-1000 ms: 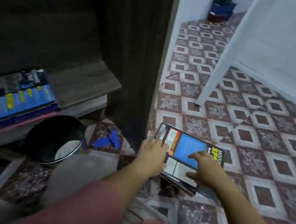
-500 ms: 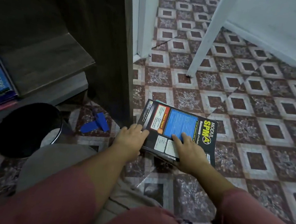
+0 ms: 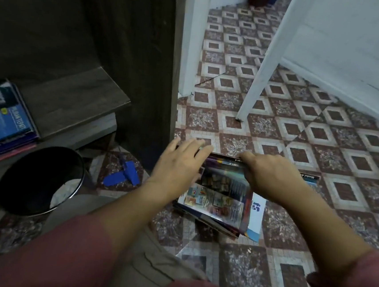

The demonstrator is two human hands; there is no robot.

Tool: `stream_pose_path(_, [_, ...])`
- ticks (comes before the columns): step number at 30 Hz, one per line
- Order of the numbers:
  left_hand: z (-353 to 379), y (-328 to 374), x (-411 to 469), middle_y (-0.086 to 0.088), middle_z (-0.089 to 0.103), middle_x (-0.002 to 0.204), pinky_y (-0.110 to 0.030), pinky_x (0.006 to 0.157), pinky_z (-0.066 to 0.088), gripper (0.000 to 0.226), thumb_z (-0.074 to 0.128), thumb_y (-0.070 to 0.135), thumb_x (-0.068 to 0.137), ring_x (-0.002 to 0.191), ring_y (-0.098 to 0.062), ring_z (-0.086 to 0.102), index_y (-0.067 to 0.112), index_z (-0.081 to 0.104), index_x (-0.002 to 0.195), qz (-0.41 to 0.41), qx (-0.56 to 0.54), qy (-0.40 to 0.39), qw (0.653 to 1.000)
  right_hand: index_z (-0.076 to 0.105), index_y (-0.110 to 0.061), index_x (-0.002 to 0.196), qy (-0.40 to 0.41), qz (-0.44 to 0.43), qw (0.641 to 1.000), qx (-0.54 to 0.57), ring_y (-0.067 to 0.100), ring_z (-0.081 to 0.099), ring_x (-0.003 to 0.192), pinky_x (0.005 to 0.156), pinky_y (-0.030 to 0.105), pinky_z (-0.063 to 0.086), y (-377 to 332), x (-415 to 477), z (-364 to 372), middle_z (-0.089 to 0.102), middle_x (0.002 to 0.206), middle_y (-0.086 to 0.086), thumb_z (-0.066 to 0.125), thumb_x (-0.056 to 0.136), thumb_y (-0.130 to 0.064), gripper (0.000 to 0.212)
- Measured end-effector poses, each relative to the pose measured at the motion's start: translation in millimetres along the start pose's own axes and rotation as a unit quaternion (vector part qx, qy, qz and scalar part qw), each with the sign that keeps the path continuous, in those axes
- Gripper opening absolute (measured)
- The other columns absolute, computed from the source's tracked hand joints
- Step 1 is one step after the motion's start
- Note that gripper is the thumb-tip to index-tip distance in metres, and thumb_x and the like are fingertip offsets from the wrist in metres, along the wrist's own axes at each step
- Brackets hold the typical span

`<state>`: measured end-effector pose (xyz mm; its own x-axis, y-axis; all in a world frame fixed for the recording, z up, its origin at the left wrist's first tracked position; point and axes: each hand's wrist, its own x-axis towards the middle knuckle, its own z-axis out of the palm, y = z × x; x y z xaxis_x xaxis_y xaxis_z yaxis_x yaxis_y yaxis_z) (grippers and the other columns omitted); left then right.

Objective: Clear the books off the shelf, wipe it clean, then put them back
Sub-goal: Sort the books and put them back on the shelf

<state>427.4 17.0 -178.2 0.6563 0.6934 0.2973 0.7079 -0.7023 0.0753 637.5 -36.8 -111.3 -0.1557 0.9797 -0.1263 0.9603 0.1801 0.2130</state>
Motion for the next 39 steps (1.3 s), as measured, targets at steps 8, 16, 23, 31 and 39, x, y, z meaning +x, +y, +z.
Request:
stream_pose_path(8, [-147.0, -45.2, -15.5, 0.007, 0.066, 0.098, -0.035, 0.078, 0.048, 0.026, 0.068, 0.044, 0.083, 0.095, -0.018, 0.061, 0.034, 0.055, 0.102, -0.063, 0.000, -0.114, 0.991, 0.044, -0.037, 0.121, 0.076, -0.087, 0.992, 0.047, 0.018, 0.064, 0.084, 0.066, 0.032, 0.051, -57.0, -17.7, -114.1, 0.065, 0.098, -0.010, 0.042, 0.094, -0.046, 0.029])
stream_pose_path(16, [-228.1, -141.1, -135.0, 0.001, 0.067, 0.084, -0.031, 0.059, 0.032, 0.021, 0.067, 0.041, 0.082, 0.082, -0.028, 0.064, 0.029, 0.056, 0.096, -0.211, 0.185, -0.031, 0.959, 0.049, -0.036, 0.115, 0.130, -0.200, 0.968, 0.075, 0.024, 0.063, 0.093, 0.072, 0.036, 0.051, -187.1, 61.2, -158.6, 0.064, 0.104, -0.005, 0.054, 0.090, -0.044, 0.026])
stream_pose_path(23, [-288.5, -226.5, -210.7, 0.004, 0.058, 0.088, -0.030, 0.057, 0.036, 0.026, 0.075, 0.025, 0.076, 0.072, -0.025, 0.058, 0.026, 0.057, 0.095, -0.370, 0.242, 0.126, 0.888, 0.064, -0.029, 0.120, 0.382, -0.301, 0.865, 0.120, 0.028, 0.069, 0.086, 0.067, 0.037, 0.053, -317.4, 156.3, -208.7, 0.072, 0.102, -0.001, 0.053, 0.085, -0.015, 0.039])
stream_pose_path(31, [-211.4, -271.6, -286.5, -0.002, 0.063, 0.102, -0.035, 0.058, 0.046, 0.029, 0.071, 0.024, 0.081, 0.081, -0.030, 0.064, 0.022, 0.053, 0.104, -0.501, 0.224, 0.052, 0.834, 0.064, -0.024, 0.122, 0.329, -0.353, 0.867, 0.120, 0.027, 0.067, 0.098, 0.083, 0.038, 0.047, -415.8, 199.2, -137.6, 0.070, 0.114, 0.003, 0.049, 0.078, -0.004, 0.050])
stream_pose_path(39, [-145.9, -301.0, -316.6, 0.006, 0.030, 0.155, -0.048, 0.111, 0.027, 0.085, 0.064, 0.072, 0.064, 0.145, -0.017, 0.022, 0.023, 0.043, 0.130, -0.498, 0.035, -0.054, 0.865, 0.014, -0.035, 0.154, 0.111, -0.329, 0.925, 0.157, 0.017, 0.004, 0.149, 0.119, 0.040, -0.001, -425.7, 207.2, -54.7, 0.010, 0.162, -0.005, 0.042, 0.093, -0.006, 0.073])
